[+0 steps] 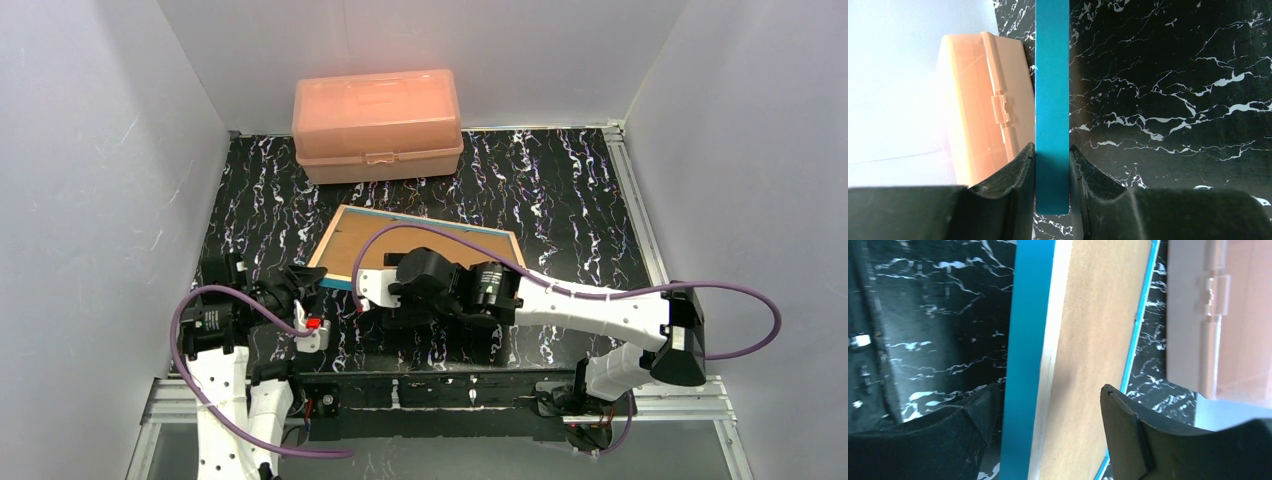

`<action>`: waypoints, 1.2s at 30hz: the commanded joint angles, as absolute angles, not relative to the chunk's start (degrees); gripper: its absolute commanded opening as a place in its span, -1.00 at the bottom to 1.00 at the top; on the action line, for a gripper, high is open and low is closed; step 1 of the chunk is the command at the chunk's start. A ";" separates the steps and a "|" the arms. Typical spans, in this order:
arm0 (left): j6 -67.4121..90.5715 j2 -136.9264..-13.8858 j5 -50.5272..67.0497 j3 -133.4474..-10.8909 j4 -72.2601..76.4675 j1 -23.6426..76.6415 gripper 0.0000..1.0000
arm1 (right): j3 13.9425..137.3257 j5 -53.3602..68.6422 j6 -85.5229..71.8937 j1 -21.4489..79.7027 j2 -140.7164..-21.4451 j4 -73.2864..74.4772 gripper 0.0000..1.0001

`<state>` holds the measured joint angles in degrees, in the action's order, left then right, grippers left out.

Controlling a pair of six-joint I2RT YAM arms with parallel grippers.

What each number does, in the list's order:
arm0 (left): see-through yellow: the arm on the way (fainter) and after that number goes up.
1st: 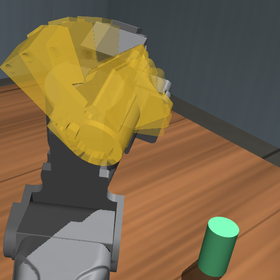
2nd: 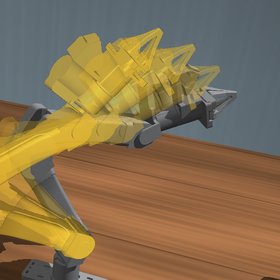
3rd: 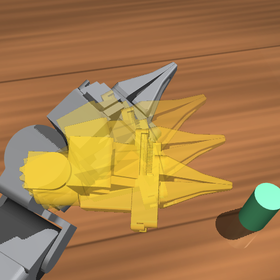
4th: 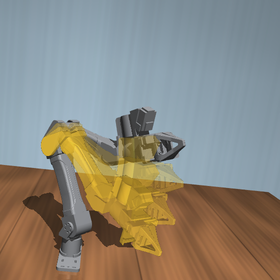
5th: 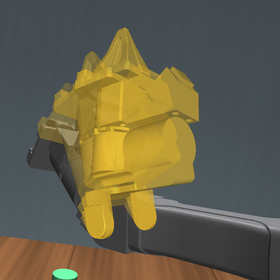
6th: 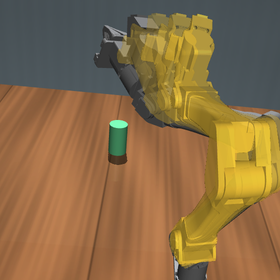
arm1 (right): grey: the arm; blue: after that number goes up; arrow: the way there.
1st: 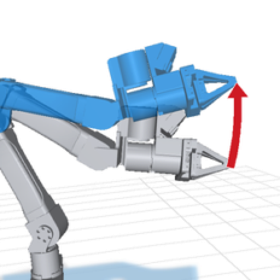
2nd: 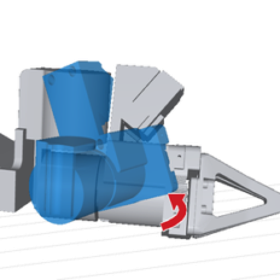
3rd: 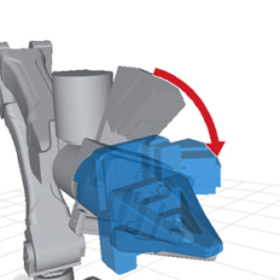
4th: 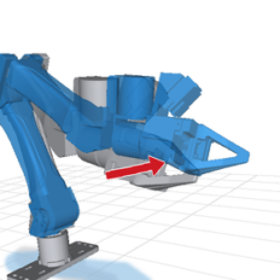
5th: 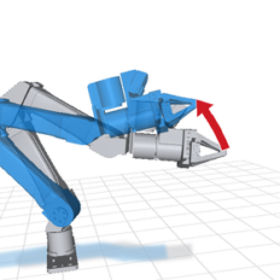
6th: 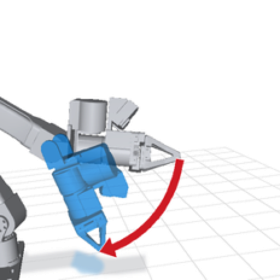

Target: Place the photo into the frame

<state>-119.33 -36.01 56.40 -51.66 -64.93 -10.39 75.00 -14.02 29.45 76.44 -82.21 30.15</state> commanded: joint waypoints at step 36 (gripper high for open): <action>-20.55 -45.31 47.09 -71.00 -46.54 -10.55 0.97 | 121.79 3.02 -5.08 55.85 -102.44 48.39 -0.91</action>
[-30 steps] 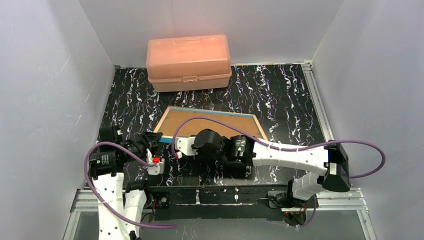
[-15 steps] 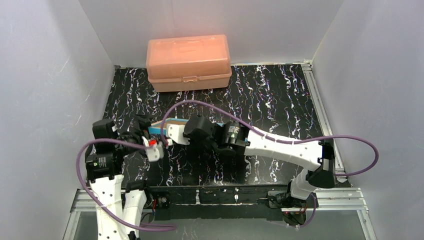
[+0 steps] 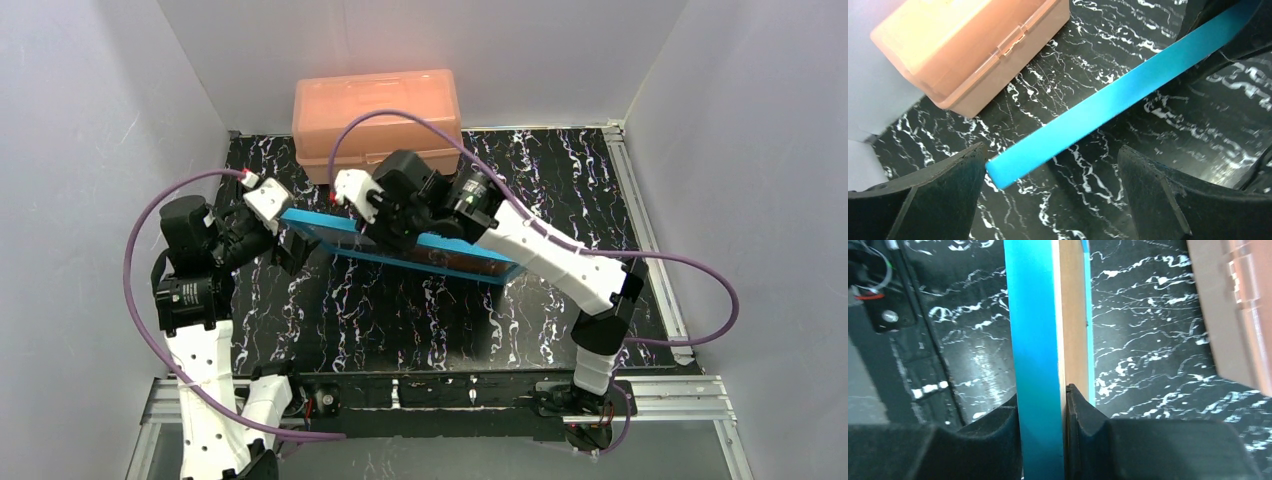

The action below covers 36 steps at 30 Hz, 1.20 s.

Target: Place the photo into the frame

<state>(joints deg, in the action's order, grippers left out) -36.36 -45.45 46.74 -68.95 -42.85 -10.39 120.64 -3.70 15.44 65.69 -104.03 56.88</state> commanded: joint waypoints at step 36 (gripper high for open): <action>-13.75 -53.98 39.79 -76.07 -59.85 -10.59 0.97 | 60.45 4.99 -53.27 32.77 -67.02 -3.57 -0.94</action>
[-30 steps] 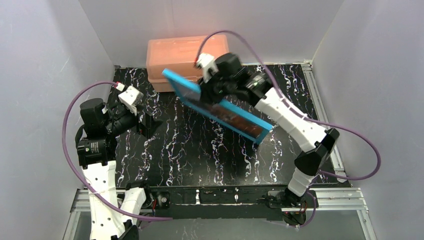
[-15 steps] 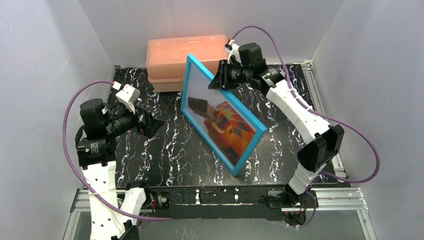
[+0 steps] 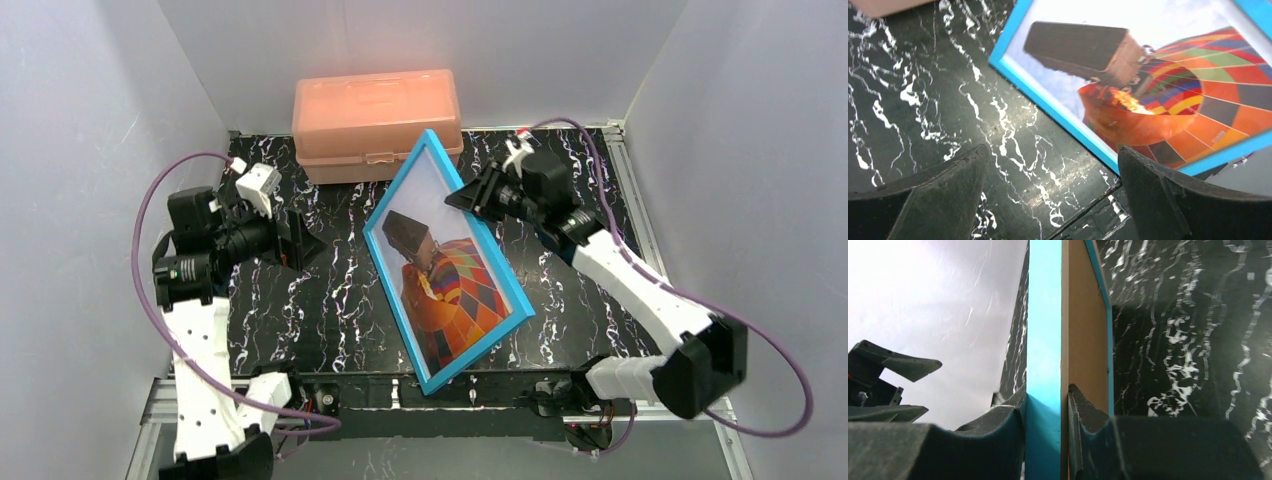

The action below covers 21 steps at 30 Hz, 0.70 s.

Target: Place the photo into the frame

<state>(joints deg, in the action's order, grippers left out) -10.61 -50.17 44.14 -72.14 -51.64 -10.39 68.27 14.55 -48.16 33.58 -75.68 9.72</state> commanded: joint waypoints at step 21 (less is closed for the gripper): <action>-16.44 -59.41 31.67 -76.05 -63.56 -10.59 0.97 | 31.64 -2.02 -54.44 22.72 -70.08 -26.91 -0.48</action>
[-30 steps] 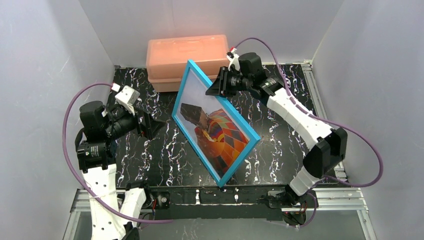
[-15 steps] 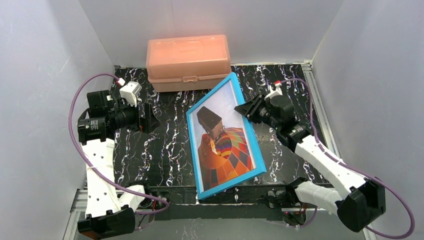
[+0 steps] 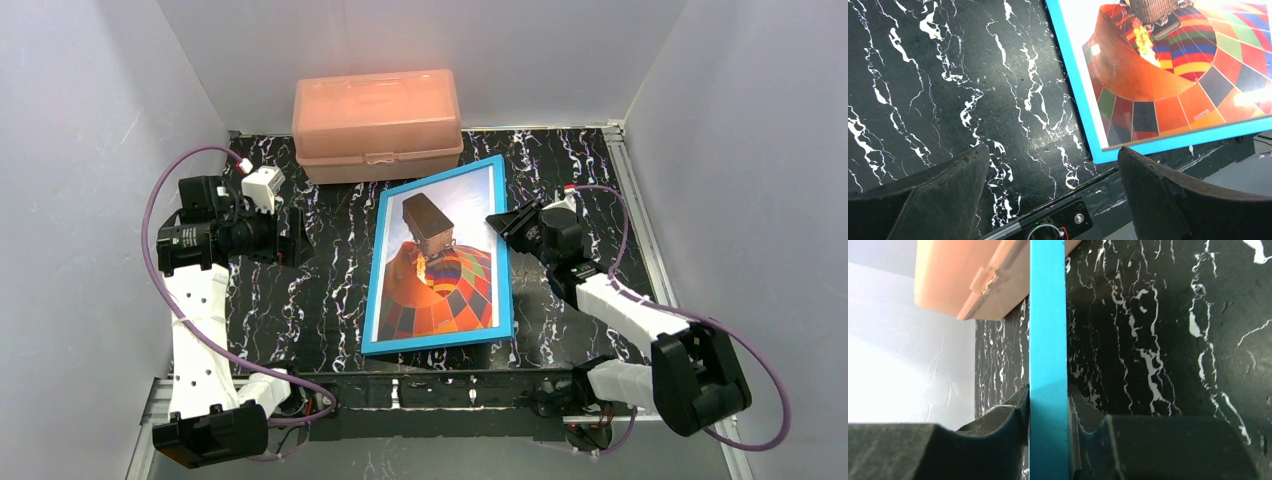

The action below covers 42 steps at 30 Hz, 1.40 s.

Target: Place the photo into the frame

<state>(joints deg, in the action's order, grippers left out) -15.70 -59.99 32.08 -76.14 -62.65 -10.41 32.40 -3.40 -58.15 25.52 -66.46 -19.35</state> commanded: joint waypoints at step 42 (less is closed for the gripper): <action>-0.38 -71.93 15.90 -35.09 2.88 -10.56 0.97 | 31.47 -51.88 -20.35 16.16 -77.16 -16.57 0.97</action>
<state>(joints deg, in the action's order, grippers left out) -2.46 -69.43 16.12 -39.03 -13.06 -10.41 36.07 -42.28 -23.53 17.21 -77.43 -6.63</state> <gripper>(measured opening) 0.985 0.985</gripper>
